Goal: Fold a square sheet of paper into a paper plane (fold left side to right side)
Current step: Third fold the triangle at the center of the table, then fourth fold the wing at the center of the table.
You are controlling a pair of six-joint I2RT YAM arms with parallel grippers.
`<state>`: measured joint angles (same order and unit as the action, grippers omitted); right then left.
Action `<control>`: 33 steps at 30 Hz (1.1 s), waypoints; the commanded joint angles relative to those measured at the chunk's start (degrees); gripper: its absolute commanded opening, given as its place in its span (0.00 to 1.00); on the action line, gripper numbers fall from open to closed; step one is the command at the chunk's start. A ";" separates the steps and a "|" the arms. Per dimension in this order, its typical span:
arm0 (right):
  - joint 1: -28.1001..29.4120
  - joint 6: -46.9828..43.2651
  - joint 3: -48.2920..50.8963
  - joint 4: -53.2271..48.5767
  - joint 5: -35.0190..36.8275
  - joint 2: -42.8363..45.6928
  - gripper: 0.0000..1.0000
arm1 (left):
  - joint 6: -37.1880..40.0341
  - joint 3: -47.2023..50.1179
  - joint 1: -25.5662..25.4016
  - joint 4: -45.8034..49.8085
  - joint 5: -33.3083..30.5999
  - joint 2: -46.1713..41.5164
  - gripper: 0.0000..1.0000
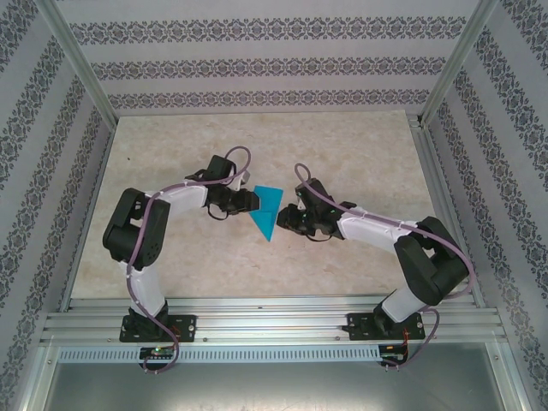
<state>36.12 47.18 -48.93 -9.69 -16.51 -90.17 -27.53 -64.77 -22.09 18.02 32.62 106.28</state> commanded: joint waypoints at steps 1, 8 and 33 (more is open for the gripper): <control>-0.60 -9.82 -4.72 1.72 -1.72 -3.19 0.34 | -0.11 -0.37 2.74 1.71 -0.37 -7.68 0.49; -2.04 -16.12 -13.79 1.18 -3.30 -12.98 0.43 | -4.04 6.75 4.25 -2.31 1.54 -9.07 0.55; -4.21 -17.80 -15.53 0.87 -9.58 -20.43 0.05 | -7.89 7.60 4.29 -8.48 3.12 -0.58 0.55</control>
<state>32.67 30.30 -63.33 -9.04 -25.82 -109.89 -34.68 -55.68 -18.00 11.57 34.92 104.73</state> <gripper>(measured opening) 0.070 0.552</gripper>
